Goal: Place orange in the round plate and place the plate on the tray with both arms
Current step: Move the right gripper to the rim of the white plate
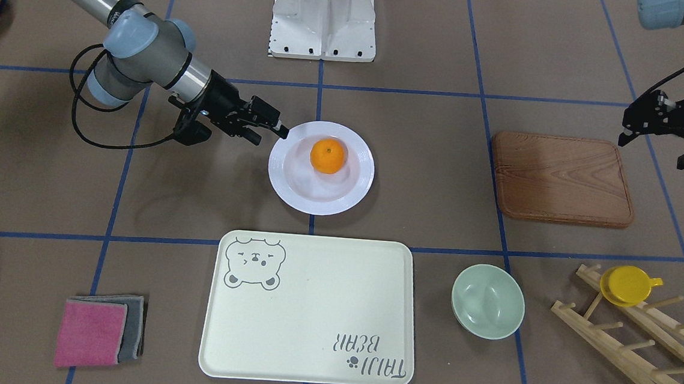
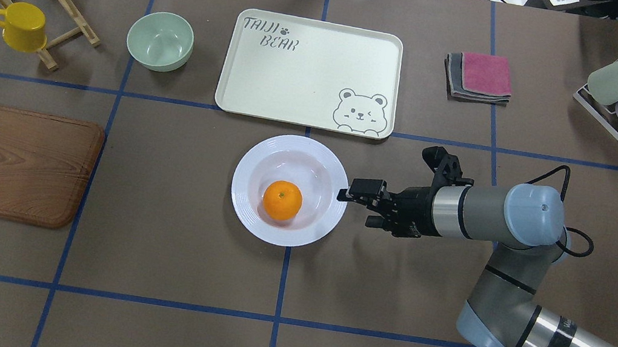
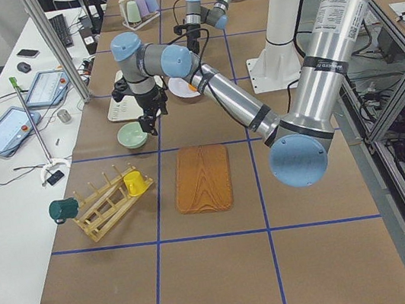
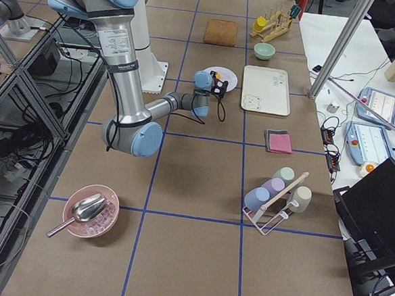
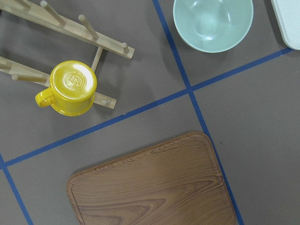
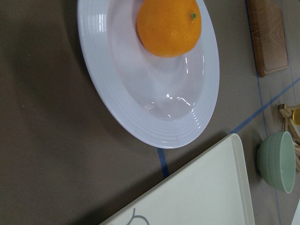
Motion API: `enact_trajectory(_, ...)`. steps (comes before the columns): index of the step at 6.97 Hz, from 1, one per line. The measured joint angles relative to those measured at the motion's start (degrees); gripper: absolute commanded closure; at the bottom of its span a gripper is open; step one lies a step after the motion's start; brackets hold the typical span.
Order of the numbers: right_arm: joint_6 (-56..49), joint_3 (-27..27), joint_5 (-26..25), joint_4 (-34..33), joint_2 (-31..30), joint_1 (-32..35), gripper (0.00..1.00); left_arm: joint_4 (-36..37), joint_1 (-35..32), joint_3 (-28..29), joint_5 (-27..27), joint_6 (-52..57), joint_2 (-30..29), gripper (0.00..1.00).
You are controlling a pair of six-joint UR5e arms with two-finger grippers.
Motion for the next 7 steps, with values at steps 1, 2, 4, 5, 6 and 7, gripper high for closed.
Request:
enact_trajectory(1, 0.16, -1.17, -0.26, -0.01, 0.36, -0.47, 0.01, 0.0, -0.03, 0.0, 0.02, 0.0, 0.0, 0.01)
enact_trajectory(2, 0.34, -2.67, -0.68, -0.13, 1.55, -0.88, 0.06, 0.0, -0.03, 0.0, 0.02, 0.0, 0.0, 0.01)
enact_trajectory(4, 0.56, -4.11, -0.98, -0.45, 3.33, -1.18, 0.14, 0.02, -0.1, -0.12, 0.03, 0.0, 0.0, 0.01)
enact_trajectory(5, 0.61, -4.26, -1.01, -0.69, 3.69, -1.22, 0.26, 0.06, -0.11, -0.25, 0.03, 0.0, 0.0, 0.01)
enact_trajectory(6, 0.62, -4.3, -1.02, -1.37, 4.14, -1.25, 0.32, 0.08, -0.13, -0.37, 0.03, 0.0, 0.0, 0.01)
enact_trajectory(7, 0.59, -4.33, -1.02, -2.39, 4.79, -1.27, 0.46, 0.08, -0.13, -0.44, 0.03, 0.0, 0.0, 0.01)
